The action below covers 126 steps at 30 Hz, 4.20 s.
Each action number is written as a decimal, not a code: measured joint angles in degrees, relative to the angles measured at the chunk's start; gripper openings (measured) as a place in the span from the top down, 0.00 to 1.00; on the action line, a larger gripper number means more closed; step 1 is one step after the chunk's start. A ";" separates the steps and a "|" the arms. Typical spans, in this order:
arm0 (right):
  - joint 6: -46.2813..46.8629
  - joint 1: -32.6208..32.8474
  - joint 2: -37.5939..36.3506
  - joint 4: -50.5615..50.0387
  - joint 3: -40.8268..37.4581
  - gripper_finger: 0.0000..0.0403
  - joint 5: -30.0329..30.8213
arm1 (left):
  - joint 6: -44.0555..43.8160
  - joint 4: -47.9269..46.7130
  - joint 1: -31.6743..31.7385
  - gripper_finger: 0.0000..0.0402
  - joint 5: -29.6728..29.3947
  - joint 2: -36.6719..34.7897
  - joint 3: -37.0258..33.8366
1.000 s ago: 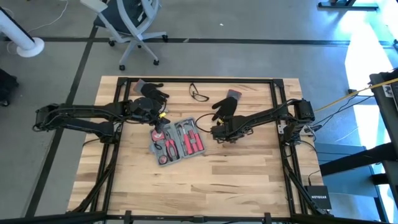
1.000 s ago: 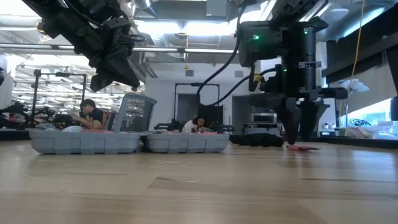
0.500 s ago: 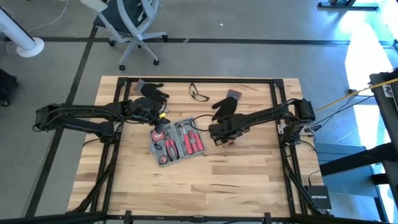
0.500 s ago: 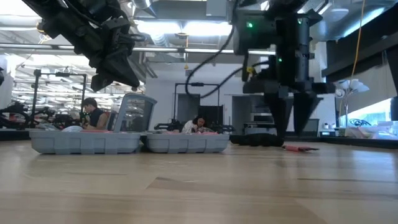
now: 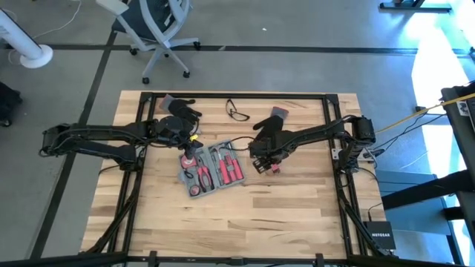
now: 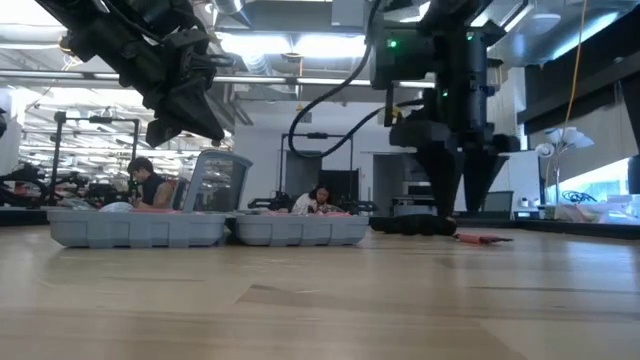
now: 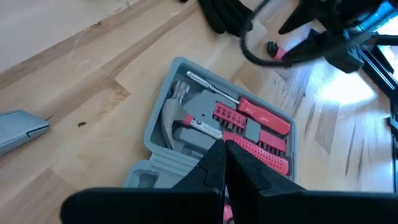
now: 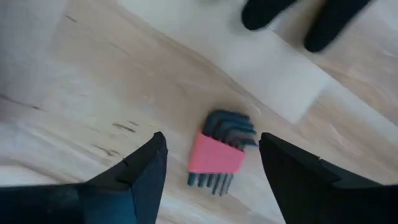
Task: Prefit tool cases
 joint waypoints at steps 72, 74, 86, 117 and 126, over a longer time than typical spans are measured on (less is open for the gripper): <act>-11.53 8.01 -4.69 2.46 -8.90 0.37 1.79 | -1.83 4.45 -0.07 1.00 0.26 1.81 -1.57; -10.68 7.80 -3.92 0.94 -8.88 0.36 1.60 | -2.44 4.51 -0.07 1.00 0.25 1.81 -1.57; -13.67 6.46 -3.62 4.14 -11.99 0.35 0.32 | -7.15 4.47 -0.04 1.00 0.27 1.81 -1.57; -22.58 5.67 -4.09 12.28 -16.81 0.71 -0.59 | -14.52 3.13 -0.09 1.00 0.25 1.81 -1.58; -25.59 5.64 -3.48 9.58 -11.27 0.82 -0.50 | -14.88 3.10 -0.13 1.00 0.25 1.81 -1.60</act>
